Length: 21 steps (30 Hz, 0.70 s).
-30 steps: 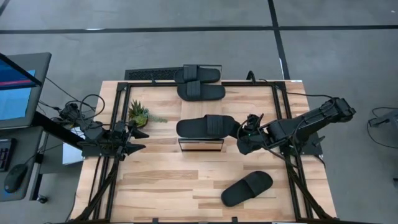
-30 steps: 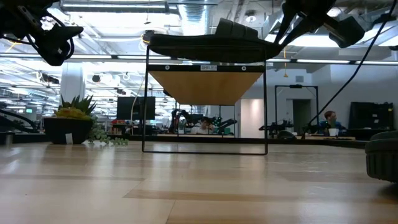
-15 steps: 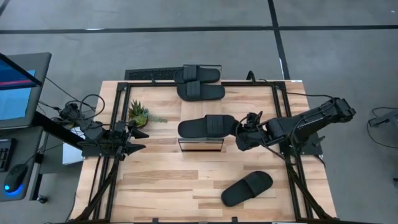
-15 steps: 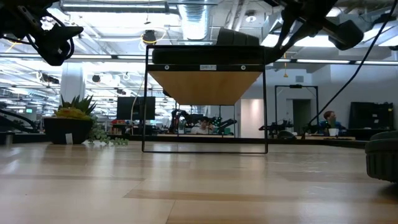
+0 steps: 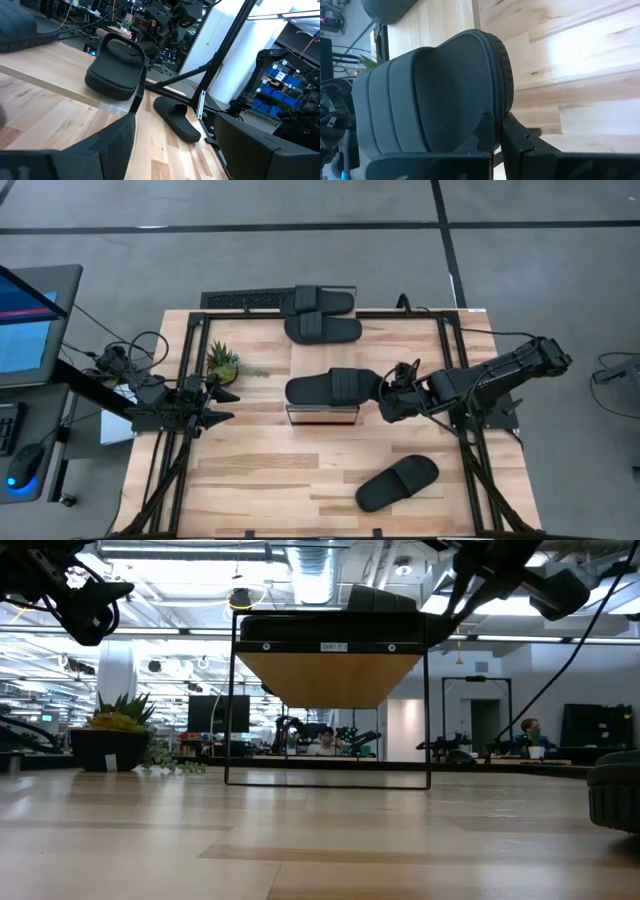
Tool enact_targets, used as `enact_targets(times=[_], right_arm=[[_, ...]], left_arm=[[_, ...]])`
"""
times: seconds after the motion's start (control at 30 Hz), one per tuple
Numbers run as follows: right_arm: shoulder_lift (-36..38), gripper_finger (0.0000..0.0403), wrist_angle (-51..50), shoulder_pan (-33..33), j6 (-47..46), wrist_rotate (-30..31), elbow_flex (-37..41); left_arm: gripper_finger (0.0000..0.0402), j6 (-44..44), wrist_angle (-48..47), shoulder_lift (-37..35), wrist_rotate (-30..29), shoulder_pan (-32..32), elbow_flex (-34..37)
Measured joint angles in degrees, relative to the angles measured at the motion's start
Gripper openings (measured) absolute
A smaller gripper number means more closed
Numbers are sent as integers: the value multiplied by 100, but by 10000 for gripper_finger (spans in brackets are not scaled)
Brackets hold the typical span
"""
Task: Pick and place slides into the shelf
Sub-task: Put the top black slide on the shelf
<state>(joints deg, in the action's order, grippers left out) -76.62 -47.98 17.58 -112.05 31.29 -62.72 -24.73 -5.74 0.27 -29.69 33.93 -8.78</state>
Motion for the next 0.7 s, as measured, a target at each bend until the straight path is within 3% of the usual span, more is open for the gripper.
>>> enact_targets(times=[0.37,0.7], right_arm=[[0,6,4,-30,115,-314,0],[0,56,8,-135,287,-453,0]], left_arm=[[258,2,0,-1,-1,0,0],[258,2,0,0,-1,-1,-1]])
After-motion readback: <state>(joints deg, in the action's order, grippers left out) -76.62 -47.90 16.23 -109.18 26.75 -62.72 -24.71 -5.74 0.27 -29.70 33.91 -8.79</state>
